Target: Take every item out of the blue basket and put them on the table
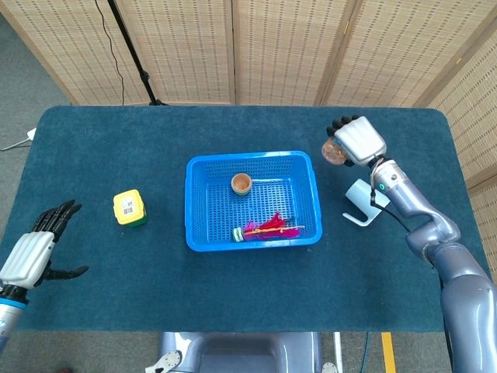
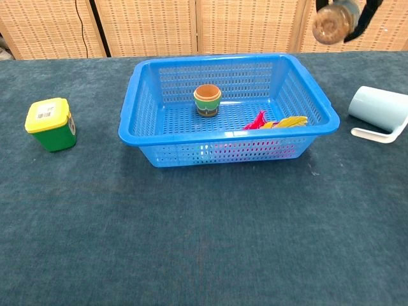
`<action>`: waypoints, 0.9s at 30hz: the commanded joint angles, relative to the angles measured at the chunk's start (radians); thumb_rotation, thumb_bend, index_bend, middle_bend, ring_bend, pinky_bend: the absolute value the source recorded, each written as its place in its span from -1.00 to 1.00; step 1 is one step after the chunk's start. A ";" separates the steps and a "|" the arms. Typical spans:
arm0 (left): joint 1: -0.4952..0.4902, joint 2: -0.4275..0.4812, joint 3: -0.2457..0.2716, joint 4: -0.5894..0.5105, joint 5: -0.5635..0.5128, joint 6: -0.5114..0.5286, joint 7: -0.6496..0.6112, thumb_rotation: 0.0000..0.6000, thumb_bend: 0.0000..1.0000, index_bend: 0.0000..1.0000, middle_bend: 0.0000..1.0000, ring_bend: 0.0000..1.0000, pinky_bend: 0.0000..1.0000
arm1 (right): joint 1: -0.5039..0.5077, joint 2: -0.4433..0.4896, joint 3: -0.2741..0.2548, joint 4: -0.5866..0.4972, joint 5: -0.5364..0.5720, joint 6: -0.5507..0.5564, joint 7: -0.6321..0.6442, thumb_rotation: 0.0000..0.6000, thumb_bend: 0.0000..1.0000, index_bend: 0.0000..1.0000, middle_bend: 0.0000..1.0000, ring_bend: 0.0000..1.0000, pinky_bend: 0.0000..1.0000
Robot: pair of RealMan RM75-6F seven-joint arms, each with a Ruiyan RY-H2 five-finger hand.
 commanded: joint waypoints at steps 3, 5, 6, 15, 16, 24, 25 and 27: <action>-0.004 -0.003 -0.003 0.000 -0.011 -0.005 0.007 1.00 -0.96 -1.00 -1.00 -1.00 -1.00 | -0.020 -0.047 0.005 0.014 0.027 -0.087 0.029 1.00 -0.17 0.11 -0.06 -0.32 -0.21; -0.004 -0.003 -0.003 0.000 -0.014 -0.005 0.010 1.00 -0.96 -1.00 -1.00 -1.00 -1.00 | -0.024 -0.062 0.004 0.019 0.027 -0.101 0.042 1.00 -0.23 -0.11 -0.24 -0.47 -0.30; -0.005 -0.003 -0.003 0.000 -0.016 -0.006 0.011 1.00 -0.96 -1.00 -1.00 -1.00 -1.00 | -0.025 -0.069 0.001 0.019 0.026 -0.111 0.054 1.00 -0.33 -0.25 -0.36 -0.58 -0.37; -0.005 -0.003 -0.002 -0.001 -0.016 -0.007 0.011 1.00 -0.96 -1.00 -1.00 -1.00 -1.00 | 0.014 -0.012 0.015 -0.098 0.039 -0.231 0.102 1.00 -1.00 -1.00 -1.00 -1.00 -0.95; -0.006 -0.002 -0.002 -0.001 -0.016 -0.008 0.010 1.00 -0.96 -1.00 -1.00 -1.00 -1.00 | 0.015 0.002 0.025 -0.122 0.046 -0.227 0.091 1.00 -1.00 -1.00 -1.00 -1.00 -0.96; -0.005 0.002 0.002 -0.001 -0.001 -0.005 -0.001 1.00 -0.96 -1.00 -1.00 -1.00 -1.00 | 0.012 0.164 0.127 -0.440 0.132 -0.168 -0.057 1.00 -1.00 -1.00 -1.00 -1.00 -1.00; -0.004 0.003 0.002 -0.001 0.001 -0.004 -0.003 1.00 -0.96 -1.00 -1.00 -1.00 -1.00 | 0.014 0.188 0.142 -0.495 0.146 -0.167 -0.068 1.00 -1.00 -1.00 -1.00 -1.00 -1.00; -0.003 0.005 0.003 0.000 0.004 -0.001 -0.007 1.00 -0.96 -1.00 -1.00 -1.00 -1.00 | 0.023 0.234 0.166 -0.599 0.169 -0.185 -0.069 1.00 -1.00 -1.00 -1.00 -1.00 -1.00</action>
